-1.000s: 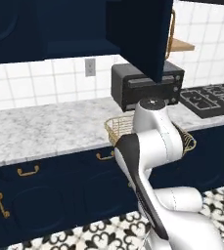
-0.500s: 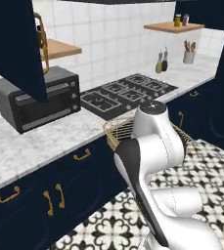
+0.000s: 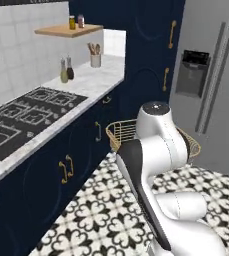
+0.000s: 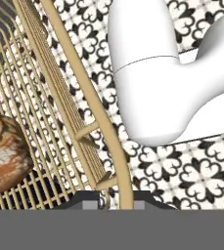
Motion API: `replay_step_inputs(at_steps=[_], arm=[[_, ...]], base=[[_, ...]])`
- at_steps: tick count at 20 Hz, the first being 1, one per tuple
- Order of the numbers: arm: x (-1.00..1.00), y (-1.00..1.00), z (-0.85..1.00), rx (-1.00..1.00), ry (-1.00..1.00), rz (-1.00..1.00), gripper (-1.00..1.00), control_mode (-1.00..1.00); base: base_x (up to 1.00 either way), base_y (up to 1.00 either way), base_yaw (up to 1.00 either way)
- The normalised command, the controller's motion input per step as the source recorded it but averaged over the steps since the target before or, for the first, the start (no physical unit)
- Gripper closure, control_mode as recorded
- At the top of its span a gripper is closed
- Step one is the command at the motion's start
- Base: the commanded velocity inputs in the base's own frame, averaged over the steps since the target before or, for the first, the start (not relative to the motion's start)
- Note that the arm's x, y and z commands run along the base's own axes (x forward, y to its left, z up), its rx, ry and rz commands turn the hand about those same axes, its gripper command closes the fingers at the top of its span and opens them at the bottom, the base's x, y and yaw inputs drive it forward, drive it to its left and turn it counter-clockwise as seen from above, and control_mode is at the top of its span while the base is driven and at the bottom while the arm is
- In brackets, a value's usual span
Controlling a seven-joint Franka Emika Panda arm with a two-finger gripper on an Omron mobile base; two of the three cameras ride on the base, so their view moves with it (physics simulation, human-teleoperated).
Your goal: Open the cabinet, pick up the bread from the cabinet and place it in the basket. Then move the basket to the dining counter.
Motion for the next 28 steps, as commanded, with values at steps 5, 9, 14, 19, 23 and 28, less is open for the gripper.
replay_step_inputs(at_steps=[5, 9, 14, 19, 23, 28], arm=[[0.00, 0.00, 0.00, 0.00, 0.00, 0.00, 1.00, 1.00], [0.00, 0.00, 0.00, 0.00, 0.00, 0.00, 1.00, 1.00], [0.00, 0.00, 0.00, 0.00, 0.00, 0.00, 1.00, 1.00], [0.00, 0.00, 0.00, 0.00, 0.00, 0.00, 1.00, 1.00], [0.00, 0.00, 0.00, 0.00, 0.00, 0.00, 1.00, 1.00], [0.00, 0.00, 0.00, 0.00, 0.00, 0.00, 1.00, 1.00]], base=[[0.05, -1.00, -0.70], [0.00, -0.89, -0.79], [0.01, -0.80, -0.82], [0.01, -0.82, -0.81], [0.02, -0.84, -0.81], [0.16, -0.73, -0.78]])
